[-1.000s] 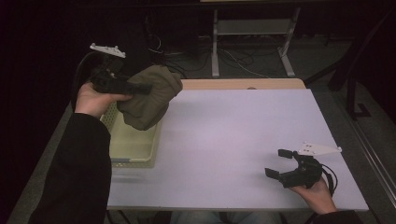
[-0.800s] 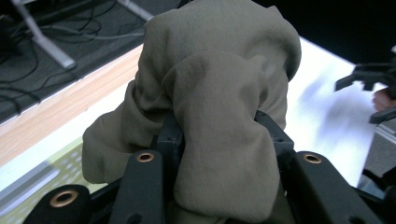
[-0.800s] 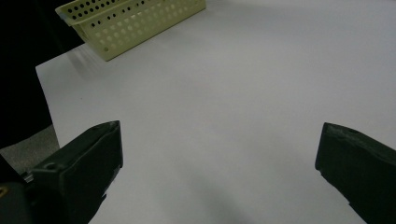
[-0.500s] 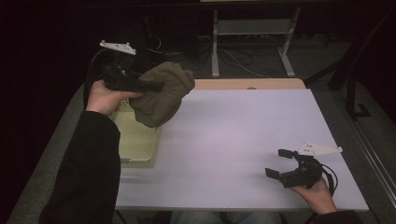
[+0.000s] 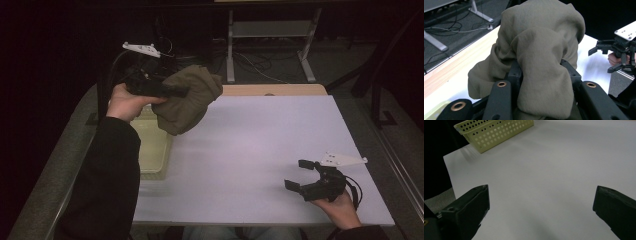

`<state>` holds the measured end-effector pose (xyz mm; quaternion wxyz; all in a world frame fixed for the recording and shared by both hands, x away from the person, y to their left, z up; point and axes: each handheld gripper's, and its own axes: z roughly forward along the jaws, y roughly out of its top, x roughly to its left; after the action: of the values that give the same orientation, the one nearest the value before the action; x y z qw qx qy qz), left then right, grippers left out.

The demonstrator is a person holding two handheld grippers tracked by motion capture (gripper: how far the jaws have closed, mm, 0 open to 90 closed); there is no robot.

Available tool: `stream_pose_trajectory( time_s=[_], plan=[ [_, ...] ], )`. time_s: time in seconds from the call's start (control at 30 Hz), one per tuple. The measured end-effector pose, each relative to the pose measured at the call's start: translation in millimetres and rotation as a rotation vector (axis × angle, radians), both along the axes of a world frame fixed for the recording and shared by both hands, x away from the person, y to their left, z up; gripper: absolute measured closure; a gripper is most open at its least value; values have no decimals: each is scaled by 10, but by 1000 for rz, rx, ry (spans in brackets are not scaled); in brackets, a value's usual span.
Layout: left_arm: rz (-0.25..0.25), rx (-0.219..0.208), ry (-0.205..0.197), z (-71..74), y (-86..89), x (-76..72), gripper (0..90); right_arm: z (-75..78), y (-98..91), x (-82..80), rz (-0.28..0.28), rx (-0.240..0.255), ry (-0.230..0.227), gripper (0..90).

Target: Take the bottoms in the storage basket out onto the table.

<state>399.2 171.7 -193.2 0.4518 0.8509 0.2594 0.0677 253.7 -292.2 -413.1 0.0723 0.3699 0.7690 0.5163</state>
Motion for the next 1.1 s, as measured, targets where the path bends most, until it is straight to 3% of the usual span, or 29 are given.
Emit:
stream_pose_trajectory(
  time_s=[0.73,1.1],
  plan=[
    [-72,-55,7,-142,-380,97,591,-1,-30,5,-3,2,0,3],
    [-108,-58,10,-237,-539,115,591,0,-40,9,-5,11,8,3]
  ],
)
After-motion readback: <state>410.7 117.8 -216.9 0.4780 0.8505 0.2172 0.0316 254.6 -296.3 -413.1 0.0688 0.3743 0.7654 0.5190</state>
